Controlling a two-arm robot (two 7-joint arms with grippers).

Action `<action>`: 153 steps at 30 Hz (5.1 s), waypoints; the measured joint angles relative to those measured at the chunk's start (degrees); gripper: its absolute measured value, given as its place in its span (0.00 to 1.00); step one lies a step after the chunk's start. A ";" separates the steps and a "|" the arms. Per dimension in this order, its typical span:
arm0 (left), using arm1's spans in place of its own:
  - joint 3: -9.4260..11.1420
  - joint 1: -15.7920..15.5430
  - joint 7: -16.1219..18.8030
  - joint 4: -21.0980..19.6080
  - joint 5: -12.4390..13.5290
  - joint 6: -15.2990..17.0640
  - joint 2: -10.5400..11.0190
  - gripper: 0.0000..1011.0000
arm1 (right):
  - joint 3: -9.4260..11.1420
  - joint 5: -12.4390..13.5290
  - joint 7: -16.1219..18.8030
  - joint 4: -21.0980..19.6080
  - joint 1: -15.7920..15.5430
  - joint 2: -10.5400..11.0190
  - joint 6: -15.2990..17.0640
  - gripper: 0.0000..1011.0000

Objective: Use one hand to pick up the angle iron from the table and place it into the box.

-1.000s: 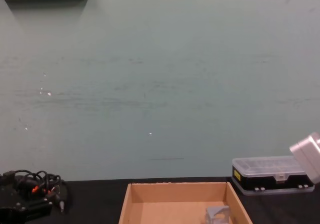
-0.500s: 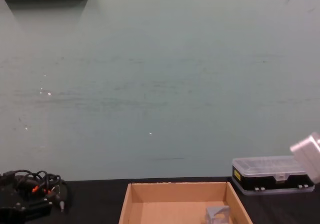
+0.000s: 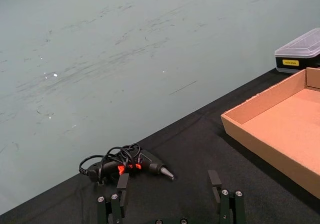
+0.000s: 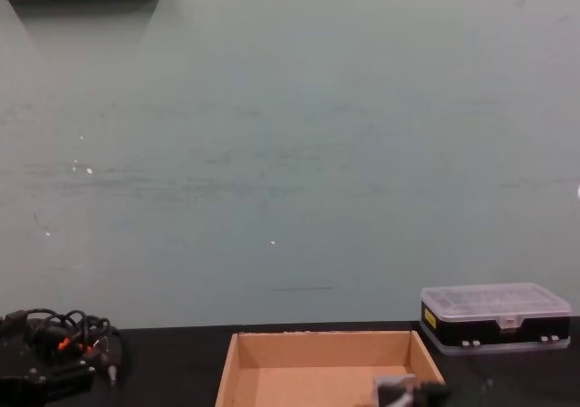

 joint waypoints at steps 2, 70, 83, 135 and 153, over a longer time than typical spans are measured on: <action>0.00 0.00 0.00 0.00 0.00 0.00 0.00 0.99 | 0.19 0.34 0.00 0.05 0.54 -0.30 -0.73 0.46; 0.00 0.00 0.00 0.00 0.00 0.00 0.00 0.99 | -3.46 -7.40 2.83 33.18 22.51 -15.18 -7.07 0.69; 0.00 0.00 0.00 0.00 0.00 0.00 0.00 0.99 | -3.46 -7.36 2.78 33.11 22.46 -15.15 -7.07 0.99; 0.00 0.00 0.00 0.00 0.00 0.00 0.00 0.99 | -6.34 -1.52 14.00 6.44 9.30 1.35 -6.49 0.99; 0.00 0.00 0.00 0.00 0.00 0.00 0.00 0.99 | -9.67 -0.18 16.24 3.38 7.64 4.80 -6.62 0.99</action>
